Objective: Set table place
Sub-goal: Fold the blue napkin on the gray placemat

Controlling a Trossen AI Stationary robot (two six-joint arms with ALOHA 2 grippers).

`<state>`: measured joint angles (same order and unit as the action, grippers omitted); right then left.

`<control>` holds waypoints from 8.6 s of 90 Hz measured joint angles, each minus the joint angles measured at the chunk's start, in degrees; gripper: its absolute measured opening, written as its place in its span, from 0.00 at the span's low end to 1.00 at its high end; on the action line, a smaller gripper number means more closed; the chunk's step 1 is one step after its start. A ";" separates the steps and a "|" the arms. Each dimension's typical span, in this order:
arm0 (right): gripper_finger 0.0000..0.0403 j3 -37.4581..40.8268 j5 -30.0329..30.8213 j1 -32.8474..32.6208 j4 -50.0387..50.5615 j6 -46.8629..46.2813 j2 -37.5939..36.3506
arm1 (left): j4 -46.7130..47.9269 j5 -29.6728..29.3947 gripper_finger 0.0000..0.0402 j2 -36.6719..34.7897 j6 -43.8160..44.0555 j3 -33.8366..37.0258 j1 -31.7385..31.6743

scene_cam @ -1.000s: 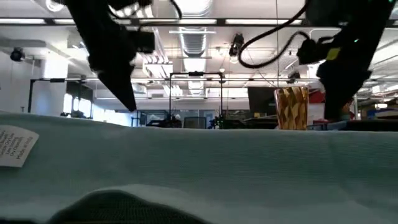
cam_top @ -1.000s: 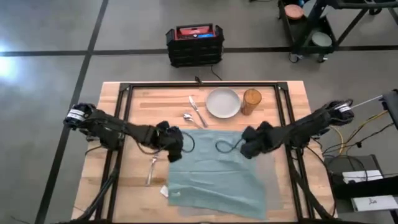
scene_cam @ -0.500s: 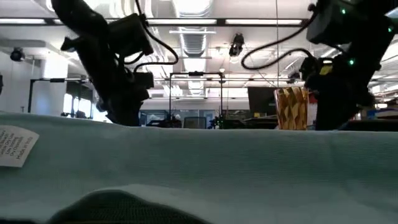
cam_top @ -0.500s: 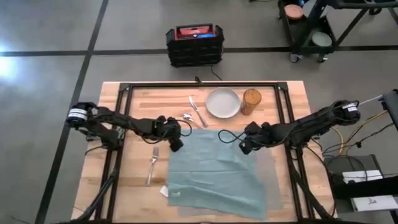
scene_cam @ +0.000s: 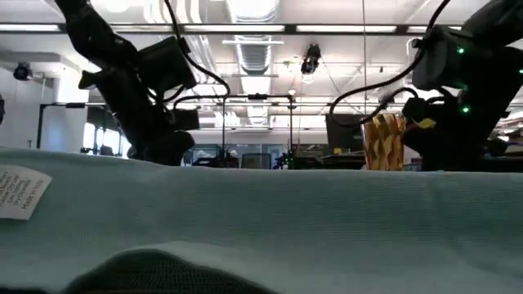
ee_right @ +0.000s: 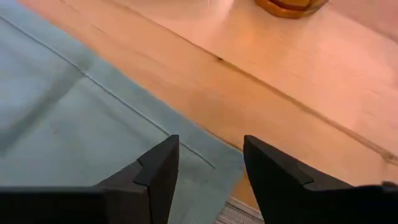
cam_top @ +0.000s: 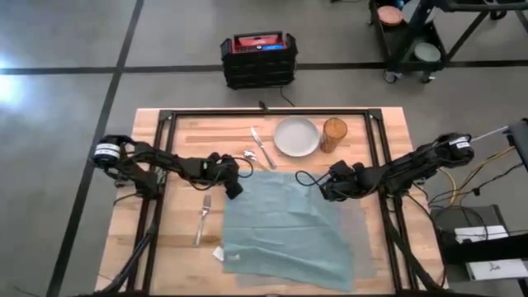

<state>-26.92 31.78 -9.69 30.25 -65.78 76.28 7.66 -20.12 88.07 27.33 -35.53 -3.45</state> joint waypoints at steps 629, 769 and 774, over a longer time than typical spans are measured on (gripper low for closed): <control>0.00 -57.22 -12.19 -54.05 26.28 -1.16 34.78 | 24.28 4.98 0.26 29.26 20.01 -42.59 53.80; 0.00 -64.12 -3.27 -48.18 55.82 -18.85 31.29 | 44.77 -4.96 0.00 10.02 26.41 -42.23 49.05; 0.00 -63.01 -3.30 -46.40 58.16 -19.32 31.28 | 46.28 -4.90 0.00 9.54 24.17 -41.68 46.85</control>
<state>-89.92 28.48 -56.10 88.41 -85.10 107.56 53.93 -25.02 97.62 51.51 -77.22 43.40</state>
